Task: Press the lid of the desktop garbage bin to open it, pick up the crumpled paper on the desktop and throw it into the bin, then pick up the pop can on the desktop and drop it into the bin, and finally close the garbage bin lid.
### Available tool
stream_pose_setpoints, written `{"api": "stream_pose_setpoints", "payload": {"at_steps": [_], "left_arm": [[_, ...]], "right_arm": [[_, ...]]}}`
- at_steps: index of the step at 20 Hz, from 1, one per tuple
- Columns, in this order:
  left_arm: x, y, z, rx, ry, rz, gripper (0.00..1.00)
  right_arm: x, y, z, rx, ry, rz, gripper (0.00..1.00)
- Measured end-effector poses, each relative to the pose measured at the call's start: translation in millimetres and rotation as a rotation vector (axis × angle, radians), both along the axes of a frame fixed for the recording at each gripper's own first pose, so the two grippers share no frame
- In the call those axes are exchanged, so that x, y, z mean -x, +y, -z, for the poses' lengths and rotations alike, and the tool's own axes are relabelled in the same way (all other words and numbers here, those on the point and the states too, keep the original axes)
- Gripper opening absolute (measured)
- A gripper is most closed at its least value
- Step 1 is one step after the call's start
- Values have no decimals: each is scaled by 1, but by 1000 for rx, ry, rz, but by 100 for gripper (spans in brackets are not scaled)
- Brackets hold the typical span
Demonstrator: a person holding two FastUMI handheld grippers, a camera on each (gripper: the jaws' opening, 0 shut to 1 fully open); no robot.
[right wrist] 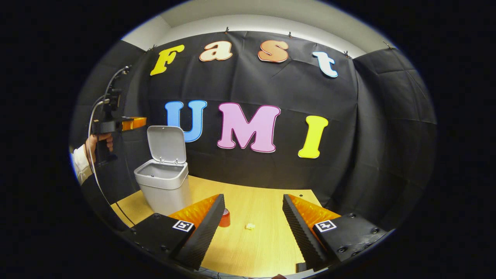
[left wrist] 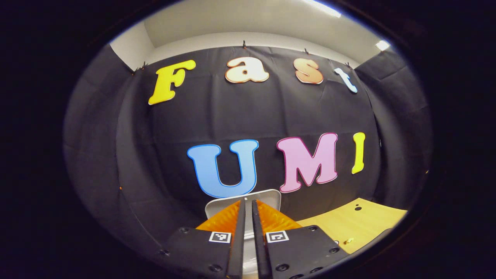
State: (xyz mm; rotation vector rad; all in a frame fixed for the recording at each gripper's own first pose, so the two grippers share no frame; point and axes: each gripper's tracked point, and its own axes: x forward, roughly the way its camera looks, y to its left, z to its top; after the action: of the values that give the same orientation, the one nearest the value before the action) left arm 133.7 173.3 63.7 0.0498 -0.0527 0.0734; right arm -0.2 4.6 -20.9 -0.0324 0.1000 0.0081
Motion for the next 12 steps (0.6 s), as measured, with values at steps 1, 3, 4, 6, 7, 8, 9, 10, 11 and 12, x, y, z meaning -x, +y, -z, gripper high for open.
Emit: {"api": "stream_pose_setpoints", "payload": {"at_steps": [1, 3, 4, 6, 7, 8, 9, 10, 11, 12], "left_arm": [[11, -5, -10, 6, -30, 9, 33], [38, -25, -20, 25, -60, 54, 77], [44, -28, -17, 37, -62, 52, 99], [64, -36, -15, 81, -59, 48, 96], [73, -43, -12, 105, -52, 49, 96], [83, -52, -4, 130, -42, 49, 96], [89, -53, -4, 141, -44, 23, 96], [92, -54, -5, 144, -48, 3, 96], [96, -54, -6, 142, -44, -23, 95], [102, -53, -9, 133, -34, -77, 96]], "right_arm": [[-1, 1, 1, 0, 8, -8, 97], [1, 5, 7, 2, 36, -39, 96], [0, 5, 9, 7, 49, -56, 96], [1, 6, 18, 3, 93, -81, 96], [1, 10, 20, -11, 108, -95, 97], [1, 15, 31, -36, 170, -125, 97], [2, 19, 39, -44, 215, -145, 97], [5, 19, 43, -40, 243, -162, 96], [4, 18, 51, -23, 272, -188, 96], [0, 15, 63, -8, 324, -212, 97]]}}
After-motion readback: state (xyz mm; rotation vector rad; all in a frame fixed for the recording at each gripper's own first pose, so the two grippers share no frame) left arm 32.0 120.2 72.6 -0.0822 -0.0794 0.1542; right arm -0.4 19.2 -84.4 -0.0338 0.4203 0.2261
